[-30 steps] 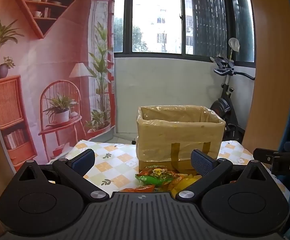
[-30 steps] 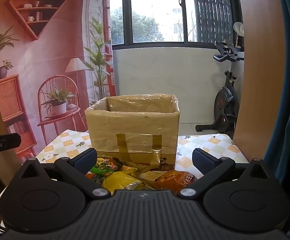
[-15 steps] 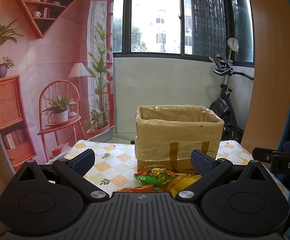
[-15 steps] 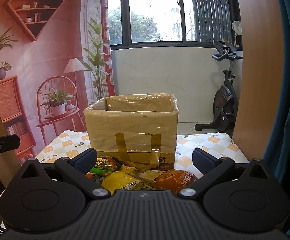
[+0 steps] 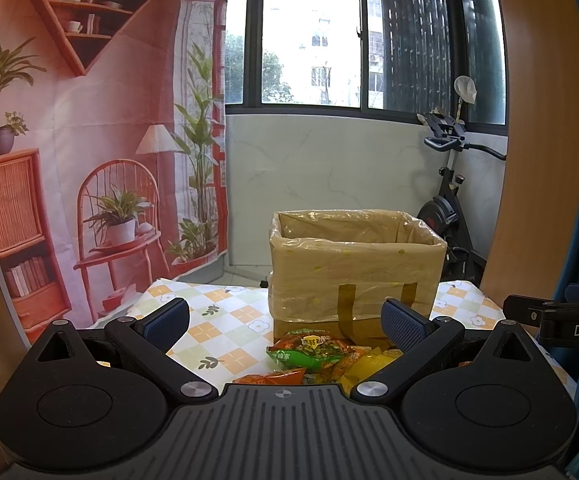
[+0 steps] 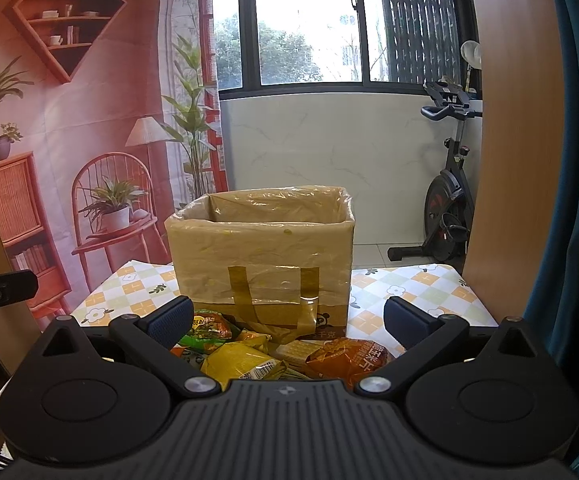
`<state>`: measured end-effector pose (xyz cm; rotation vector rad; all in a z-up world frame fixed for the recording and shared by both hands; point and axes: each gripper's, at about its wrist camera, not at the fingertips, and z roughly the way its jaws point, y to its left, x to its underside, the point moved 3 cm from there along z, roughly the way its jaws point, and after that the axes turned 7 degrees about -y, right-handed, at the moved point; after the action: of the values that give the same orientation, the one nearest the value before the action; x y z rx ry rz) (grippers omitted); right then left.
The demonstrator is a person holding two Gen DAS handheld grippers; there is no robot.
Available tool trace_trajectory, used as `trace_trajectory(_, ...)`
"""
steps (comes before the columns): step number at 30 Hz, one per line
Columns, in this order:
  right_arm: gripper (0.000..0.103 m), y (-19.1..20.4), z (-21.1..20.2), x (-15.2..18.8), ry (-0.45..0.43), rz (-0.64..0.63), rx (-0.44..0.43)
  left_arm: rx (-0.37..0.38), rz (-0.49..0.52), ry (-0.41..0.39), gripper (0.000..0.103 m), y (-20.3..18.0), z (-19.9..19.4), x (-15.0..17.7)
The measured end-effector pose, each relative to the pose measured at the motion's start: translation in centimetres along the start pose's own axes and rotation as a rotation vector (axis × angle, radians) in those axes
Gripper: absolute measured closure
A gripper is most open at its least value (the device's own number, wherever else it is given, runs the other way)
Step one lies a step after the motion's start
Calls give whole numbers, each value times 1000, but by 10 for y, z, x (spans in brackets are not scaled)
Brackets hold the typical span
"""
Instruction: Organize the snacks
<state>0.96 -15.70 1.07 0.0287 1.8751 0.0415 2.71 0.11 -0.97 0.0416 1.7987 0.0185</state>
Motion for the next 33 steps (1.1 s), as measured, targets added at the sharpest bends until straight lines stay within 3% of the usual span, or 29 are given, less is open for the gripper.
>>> trace_trajectory(33, 0, -1, 1, 1, 3, 2, 1, 2, -1, 3, 0, 0, 0, 2)
